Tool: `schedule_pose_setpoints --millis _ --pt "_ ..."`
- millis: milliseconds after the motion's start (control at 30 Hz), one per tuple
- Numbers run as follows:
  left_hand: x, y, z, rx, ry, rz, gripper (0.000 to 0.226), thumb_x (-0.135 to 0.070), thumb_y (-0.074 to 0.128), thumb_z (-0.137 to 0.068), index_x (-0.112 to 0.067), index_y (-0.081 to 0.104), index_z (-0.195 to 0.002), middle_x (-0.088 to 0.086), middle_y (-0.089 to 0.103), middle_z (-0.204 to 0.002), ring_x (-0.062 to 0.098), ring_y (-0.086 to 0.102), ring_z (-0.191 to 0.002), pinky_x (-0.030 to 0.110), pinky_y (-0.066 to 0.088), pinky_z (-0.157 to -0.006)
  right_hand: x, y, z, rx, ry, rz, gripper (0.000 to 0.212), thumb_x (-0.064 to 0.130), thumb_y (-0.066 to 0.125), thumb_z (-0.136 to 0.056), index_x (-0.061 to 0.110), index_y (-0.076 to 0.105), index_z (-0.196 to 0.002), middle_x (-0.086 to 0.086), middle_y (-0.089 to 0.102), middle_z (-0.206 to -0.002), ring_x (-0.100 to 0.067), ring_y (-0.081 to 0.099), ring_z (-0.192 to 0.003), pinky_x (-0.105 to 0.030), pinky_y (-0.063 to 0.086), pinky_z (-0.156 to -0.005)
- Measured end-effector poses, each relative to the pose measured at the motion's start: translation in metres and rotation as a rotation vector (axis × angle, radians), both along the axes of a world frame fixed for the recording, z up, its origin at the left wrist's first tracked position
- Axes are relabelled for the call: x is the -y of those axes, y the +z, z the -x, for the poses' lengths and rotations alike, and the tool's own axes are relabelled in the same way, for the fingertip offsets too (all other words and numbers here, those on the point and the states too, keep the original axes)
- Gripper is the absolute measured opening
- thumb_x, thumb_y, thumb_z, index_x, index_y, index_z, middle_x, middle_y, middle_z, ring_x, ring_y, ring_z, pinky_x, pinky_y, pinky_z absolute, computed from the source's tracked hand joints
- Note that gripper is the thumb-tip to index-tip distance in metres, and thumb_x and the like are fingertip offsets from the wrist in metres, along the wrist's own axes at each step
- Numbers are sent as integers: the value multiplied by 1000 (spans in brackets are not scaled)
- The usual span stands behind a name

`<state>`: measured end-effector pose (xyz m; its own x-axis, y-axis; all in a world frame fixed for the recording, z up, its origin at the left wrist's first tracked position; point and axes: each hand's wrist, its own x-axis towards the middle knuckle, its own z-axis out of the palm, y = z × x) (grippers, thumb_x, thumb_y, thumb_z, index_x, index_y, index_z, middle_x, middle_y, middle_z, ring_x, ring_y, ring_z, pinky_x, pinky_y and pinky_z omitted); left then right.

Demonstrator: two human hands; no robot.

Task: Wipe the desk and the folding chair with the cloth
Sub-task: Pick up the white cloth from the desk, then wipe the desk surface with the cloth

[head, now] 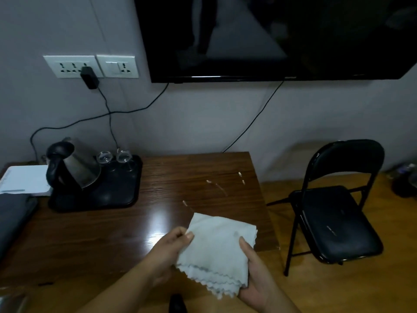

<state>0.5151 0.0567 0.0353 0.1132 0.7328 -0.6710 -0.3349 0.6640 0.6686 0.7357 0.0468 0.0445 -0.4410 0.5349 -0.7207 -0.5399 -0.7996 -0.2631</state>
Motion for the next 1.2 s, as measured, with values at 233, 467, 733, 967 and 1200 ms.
schedule_pose_setpoints --millis 233,467,733,967,1200 --pt "-50 -33 -27 -158 34 43 10 -9 63 -96 -8 53 -93 18 62 -83 24 59 -62 27 43 -47 -52 -31 -28 214 60 89 43 15 64 -92 -5 62 -129 -33 63 -132 -53 64 -116 -60 48 -104" --pt "-87 -81 -55 -377 76 116 15 -5 67 -93 -3 61 -107 20 68 -96 28 64 -86 37 54 -78 -127 -59 -46 516 237 128 34 8 66 -92 -7 64 -122 -31 67 -126 -49 62 -117 -60 41 -112" --pt "-94 -182 -6 -1117 -286 71 51 -39 63 -94 -18 49 -139 7 54 -139 24 49 -131 38 43 -107 -212 -118 -56 982 828 -1005 61 5 68 -93 38 50 -141 14 57 -142 -10 52 -134 -33 43 -111" --pt "-85 -259 35 -1306 -599 191 115 -87 44 -75 -36 -20 -156 9 -37 -161 32 -37 -146 61 -12 -120 -171 -234 -4 1117 1724 -1625 95 32 73 -82 41 19 -160 1 3 -169 -34 5 -156 -45 -4 -124" --pt "-81 -281 44 -1175 -761 185 158 -85 71 -48 -36 -51 -135 10 -63 -139 35 -58 -127 65 -28 -107 -155 -268 20 1267 1799 -1704 94 39 92 -53 24 61 -141 -13 55 -150 -49 49 -136 -69 46 -102"
